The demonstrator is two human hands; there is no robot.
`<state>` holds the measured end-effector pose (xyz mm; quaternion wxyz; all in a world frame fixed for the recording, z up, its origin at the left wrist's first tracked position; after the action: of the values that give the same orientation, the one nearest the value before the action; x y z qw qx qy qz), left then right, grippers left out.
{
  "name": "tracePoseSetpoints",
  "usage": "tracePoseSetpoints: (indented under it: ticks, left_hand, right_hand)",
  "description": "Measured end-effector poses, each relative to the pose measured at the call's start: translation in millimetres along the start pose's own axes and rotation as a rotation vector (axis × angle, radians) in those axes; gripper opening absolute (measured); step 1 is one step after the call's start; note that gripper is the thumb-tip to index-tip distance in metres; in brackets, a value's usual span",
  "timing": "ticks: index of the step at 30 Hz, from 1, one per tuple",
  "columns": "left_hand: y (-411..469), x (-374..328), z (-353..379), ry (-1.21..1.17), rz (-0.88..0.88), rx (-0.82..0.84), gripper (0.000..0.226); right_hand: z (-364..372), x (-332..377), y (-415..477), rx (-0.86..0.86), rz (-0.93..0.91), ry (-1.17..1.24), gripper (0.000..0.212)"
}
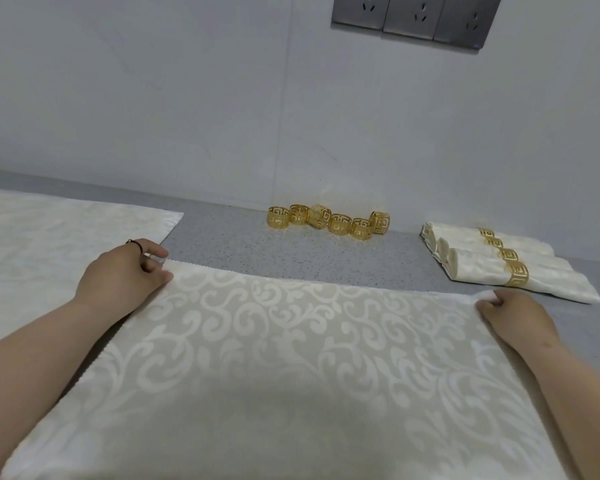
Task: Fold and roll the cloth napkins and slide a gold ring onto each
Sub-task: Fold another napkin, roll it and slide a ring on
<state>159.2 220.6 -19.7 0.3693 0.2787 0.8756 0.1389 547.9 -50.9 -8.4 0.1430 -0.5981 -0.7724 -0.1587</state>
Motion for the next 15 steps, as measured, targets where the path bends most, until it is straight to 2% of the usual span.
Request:
tracePoseSetpoints:
  ticks: [2,5,8,10,12,15]
  left_hand:
    - [-1,0,0,0.009,-0.003,-0.005,0.021]
    - [-2,-3,0,0.004,0.018,-0.013,0.026]
    - [-7,-13,-8,0.026,0.050,-0.007,0.031]
    - [-11,-25,-15,0.013,0.067,-0.002,0.031]
    - [-21,-47,-16,0.007,0.150,0.106,0.032]
    - [-64,-103,-8,-0.018,0.434,0.449,0.033]
  right_hand:
    - [-2,4,-1,0.061,0.019,-0.017,0.022]
    - [-8,3,-6,0.078,0.038,0.015,0.046]
    - [-25,1,-26,-0.068,-0.048,0.001,0.040]
    - [-26,4,-53,-0.030,-0.122,0.111,0.030]
    - [-21,12,-91,0.058,-0.210,0.186,0.021]
    - [-12,31,-152,0.176,-0.443,0.147,0.026]
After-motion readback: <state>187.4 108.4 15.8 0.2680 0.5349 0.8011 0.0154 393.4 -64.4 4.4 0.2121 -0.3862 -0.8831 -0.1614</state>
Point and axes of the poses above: each hand's wrist, its own y-axis towards the middle knuckle, its own z-axis out of the palm, x = y × z, the point moved 4 cm from there along y, towards the middle knuckle, and after that the axes turned 14 degrees about z, right-handed, at the moved point
